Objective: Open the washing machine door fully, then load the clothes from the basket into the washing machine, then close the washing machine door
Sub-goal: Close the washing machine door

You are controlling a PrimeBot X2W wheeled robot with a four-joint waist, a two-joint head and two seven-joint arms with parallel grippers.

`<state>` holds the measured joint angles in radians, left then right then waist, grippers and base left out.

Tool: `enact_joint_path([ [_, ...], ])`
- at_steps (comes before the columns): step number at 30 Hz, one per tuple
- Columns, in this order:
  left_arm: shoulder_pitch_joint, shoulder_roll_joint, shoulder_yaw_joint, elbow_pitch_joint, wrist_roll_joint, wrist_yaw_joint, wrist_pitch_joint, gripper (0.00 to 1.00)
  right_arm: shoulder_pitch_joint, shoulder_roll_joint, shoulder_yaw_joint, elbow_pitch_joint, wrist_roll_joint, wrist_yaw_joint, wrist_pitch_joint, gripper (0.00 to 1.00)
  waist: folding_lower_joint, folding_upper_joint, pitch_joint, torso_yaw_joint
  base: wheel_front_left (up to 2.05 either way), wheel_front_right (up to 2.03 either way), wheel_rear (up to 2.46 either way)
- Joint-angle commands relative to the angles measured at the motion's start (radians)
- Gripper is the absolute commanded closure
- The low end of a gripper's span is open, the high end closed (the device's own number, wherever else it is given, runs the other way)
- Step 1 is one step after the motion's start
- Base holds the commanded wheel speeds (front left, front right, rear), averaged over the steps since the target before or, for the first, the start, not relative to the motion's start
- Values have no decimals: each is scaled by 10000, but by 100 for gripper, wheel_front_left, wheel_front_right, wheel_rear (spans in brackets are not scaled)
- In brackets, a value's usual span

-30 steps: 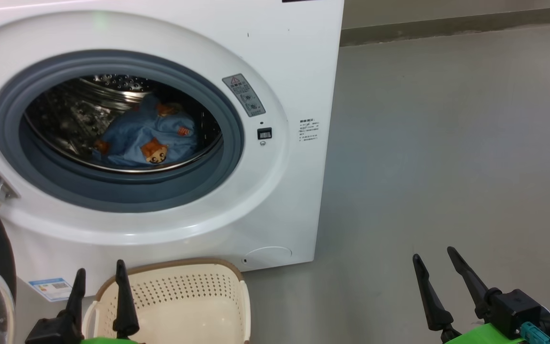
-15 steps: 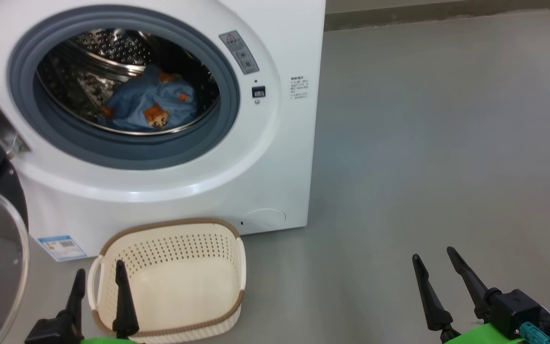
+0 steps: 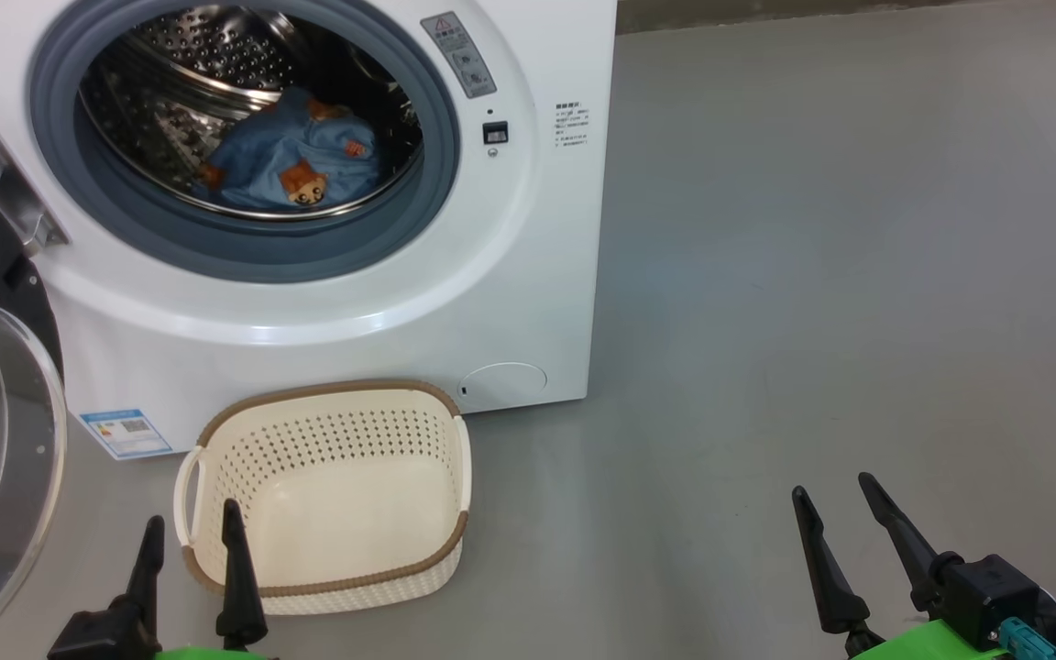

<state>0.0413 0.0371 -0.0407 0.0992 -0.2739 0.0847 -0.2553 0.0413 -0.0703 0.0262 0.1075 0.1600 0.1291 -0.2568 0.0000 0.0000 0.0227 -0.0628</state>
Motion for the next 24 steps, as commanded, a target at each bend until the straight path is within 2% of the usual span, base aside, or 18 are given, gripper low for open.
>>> enact_joint_path([
  [1, -288, 131, 328, -179, 2, 30, -65, 0, -231, -47, 223, -264, -73, 16, -49, 0, 0, 0, 30, 25, 0, 0, 0],
  [7, -382, 131, 259, -195, -4, 45, -65, 0, -288, -48, 213, -290, -126, 16, -49, 0, 0, 0, 108, 315, 0, 0, 0],
  [12, -345, 131, 294, -264, -54, 93, -65, 0, -358, -168, 344, -267, -255, 16, -49, 0, 0, 0, 59, 948, 0, 0, 0],
  [19, -348, 131, 361, -391, -100, 133, -65, 0, -658, -380, 731, -229, -294, 16, -49, 0, 0, 0, 25, 2397, 0, 0, 0],
  [20, -345, 131, 362, -405, -134, 146, -65, 0, -787, -469, 835, -221, -321, 16, -49, 0, 0, 0, 25, 2862, 0, 0, 0],
  [24, -312, 131, 304, -426, -247, 194, -65, 0, -998, -655, 1048, -198, -449, 16, -49, 0, 0, 0, 0, 3804, 0, 0, 0],
])
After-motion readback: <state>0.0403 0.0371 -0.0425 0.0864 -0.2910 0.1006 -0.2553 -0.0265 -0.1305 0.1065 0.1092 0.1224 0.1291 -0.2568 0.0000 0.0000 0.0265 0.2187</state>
